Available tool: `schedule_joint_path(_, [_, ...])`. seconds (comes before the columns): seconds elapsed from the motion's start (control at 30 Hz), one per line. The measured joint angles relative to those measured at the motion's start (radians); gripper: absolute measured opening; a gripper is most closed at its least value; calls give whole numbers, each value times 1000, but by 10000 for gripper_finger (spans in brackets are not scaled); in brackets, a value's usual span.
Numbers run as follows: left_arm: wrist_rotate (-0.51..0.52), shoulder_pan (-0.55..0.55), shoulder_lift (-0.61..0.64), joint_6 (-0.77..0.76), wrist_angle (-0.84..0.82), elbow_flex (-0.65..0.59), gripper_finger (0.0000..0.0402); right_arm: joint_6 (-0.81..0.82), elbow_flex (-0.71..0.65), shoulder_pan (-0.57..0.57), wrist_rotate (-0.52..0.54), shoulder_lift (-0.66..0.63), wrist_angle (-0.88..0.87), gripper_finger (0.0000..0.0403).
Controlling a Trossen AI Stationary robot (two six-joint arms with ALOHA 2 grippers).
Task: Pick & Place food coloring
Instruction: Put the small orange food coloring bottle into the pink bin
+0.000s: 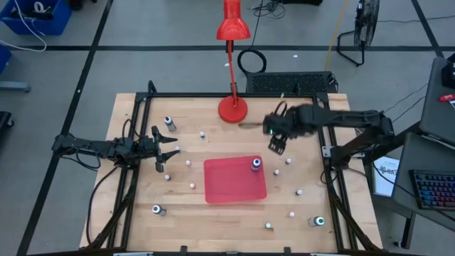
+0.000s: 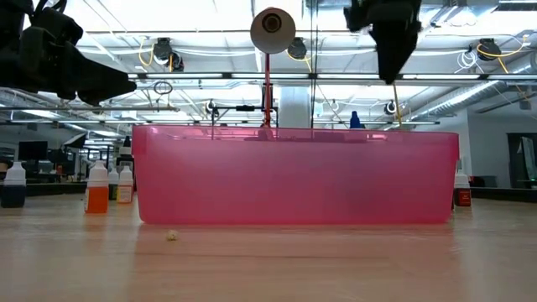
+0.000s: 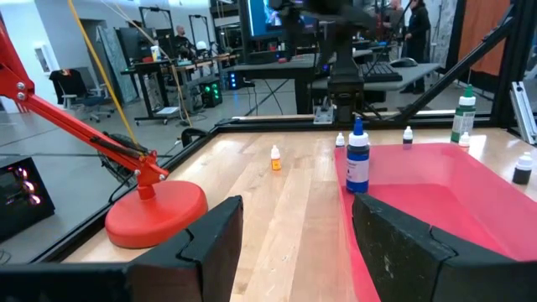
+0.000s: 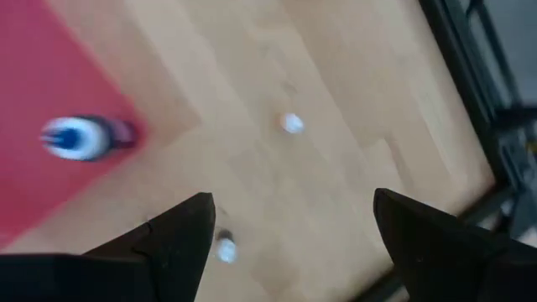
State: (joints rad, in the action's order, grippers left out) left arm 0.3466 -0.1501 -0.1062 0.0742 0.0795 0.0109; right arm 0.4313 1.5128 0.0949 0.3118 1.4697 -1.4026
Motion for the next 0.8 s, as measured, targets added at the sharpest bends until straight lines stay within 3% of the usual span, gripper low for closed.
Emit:
schedule_joint_path(0.13, [0, 0, 0, 0, 0, 0, 225, -91, -6, 137, 1, -2, 40, 308])
schedule_joint_path(0.3, [0, 0, 0, 0, 0, 0, 225, -198, -92, 240, -24, -1, 232, 308])
schedule_joint_path(0.47, [0, 0, 0, 0, 0, 0, 225, -257, -221, 297, -144, 17, 372, 308])
schedule_joint_path(0.8, [0, 0, 0, 0, 0, 0, 225, -300, -436, 351, -207, 51, 612, 308])
